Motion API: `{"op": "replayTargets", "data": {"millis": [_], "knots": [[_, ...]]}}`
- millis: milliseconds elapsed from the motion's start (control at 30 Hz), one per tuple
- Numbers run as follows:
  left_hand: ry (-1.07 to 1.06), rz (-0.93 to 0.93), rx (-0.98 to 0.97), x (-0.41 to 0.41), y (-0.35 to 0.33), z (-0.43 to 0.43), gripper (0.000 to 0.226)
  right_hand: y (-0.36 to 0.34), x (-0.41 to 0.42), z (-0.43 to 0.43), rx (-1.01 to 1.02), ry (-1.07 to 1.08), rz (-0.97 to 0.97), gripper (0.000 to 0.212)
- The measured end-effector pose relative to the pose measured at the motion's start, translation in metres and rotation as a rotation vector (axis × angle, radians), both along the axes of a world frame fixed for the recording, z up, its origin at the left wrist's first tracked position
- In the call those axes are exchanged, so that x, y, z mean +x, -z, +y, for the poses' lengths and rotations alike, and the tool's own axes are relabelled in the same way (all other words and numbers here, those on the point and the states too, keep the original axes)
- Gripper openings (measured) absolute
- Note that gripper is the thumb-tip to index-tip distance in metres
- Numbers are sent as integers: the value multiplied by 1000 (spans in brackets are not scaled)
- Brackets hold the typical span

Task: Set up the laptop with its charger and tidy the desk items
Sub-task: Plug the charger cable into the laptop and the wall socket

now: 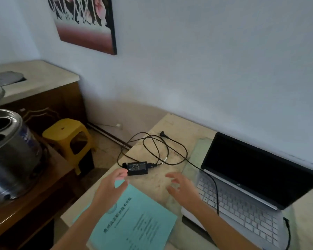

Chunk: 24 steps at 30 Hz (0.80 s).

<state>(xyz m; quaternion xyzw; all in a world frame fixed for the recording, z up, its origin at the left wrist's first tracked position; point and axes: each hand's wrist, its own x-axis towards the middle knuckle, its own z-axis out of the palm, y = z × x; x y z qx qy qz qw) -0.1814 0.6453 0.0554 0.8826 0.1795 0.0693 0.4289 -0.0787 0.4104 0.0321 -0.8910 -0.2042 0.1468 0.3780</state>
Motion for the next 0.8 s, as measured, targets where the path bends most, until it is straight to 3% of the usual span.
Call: {"op": "replayTargets", "data": {"millis": [400,533,667,800], "knots": [[241,60,-163,95,5,108,34,0,35,115,-41,374,12,45],[355,83,-144,137,13,95,32,5,40,123,-75,430,32,45],[418,142,-277,193,18,60,21,8,58,109,-118,498,39,45],[382,302,-453,253,22,25,25,13,85,91,-130,563,59,43]]}}
